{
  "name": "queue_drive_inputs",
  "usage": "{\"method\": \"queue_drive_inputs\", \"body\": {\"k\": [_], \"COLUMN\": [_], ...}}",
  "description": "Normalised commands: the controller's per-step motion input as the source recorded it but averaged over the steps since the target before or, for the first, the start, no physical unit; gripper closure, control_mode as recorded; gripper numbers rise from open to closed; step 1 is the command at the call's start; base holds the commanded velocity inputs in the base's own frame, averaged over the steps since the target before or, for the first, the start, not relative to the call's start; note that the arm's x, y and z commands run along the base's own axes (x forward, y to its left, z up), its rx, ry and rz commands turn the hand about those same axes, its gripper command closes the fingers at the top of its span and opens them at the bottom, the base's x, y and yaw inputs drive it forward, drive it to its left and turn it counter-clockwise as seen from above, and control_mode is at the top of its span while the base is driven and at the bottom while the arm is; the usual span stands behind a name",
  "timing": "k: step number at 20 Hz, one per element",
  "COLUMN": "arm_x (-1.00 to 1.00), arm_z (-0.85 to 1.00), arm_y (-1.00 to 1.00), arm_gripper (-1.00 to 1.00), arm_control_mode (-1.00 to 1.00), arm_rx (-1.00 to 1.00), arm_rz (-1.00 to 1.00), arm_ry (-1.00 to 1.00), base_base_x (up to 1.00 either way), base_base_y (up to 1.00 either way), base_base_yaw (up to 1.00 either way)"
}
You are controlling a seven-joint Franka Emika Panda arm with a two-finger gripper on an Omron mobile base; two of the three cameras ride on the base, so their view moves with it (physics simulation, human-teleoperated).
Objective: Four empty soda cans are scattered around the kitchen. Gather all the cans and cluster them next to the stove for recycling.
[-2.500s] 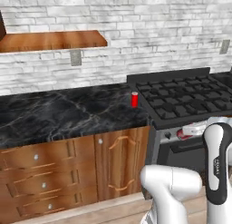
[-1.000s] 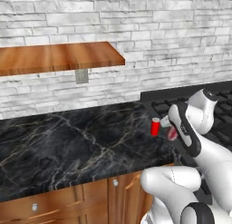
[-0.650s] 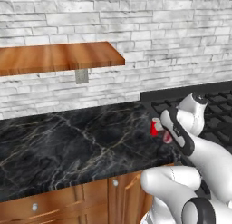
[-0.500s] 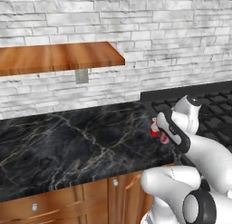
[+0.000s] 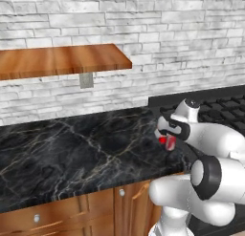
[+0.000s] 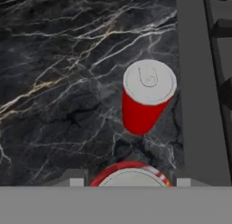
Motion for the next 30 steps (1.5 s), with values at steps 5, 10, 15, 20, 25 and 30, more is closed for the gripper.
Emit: {"method": "queue_drive_inputs", "body": {"k": [5, 10, 15, 20, 25, 30], "arm_x": [0.18, 0.0, 0.0, 0.0, 0.05, 0.0], "arm_z": [-0.16, -0.24, -0.24, 0.01, 0.16, 0.3], "arm_y": [-0.2, 0.0, 0.0, 0.0, 0.0, -0.02], "arm_gripper": [1.0, 1.0, 1.0, -1.0, -1.0, -1.0], "arm_control_mode": [-1.0, -1.0, -1.0, -1.0, -1.0, -1.0], "arm_rx": [-0.01, -0.08, -0.06, 0.0, 0.0, 0.0], "arm_rz": [0.01, 0.0, 0.0, 0.0, -0.05, -0.06], "arm_ry": [0.07, 0.01, 0.0, 0.01, 0.04, 0.12], "base_base_x": [0.0, 0.0, 0.0, 0.0, 0.0, 0.0], "base_base_y": [0.0, 0.0, 0.0, 0.0, 0.0, 0.0], "base_base_yaw": [0.0, 0.0, 0.0, 0.0, 0.0, 0.0]}}
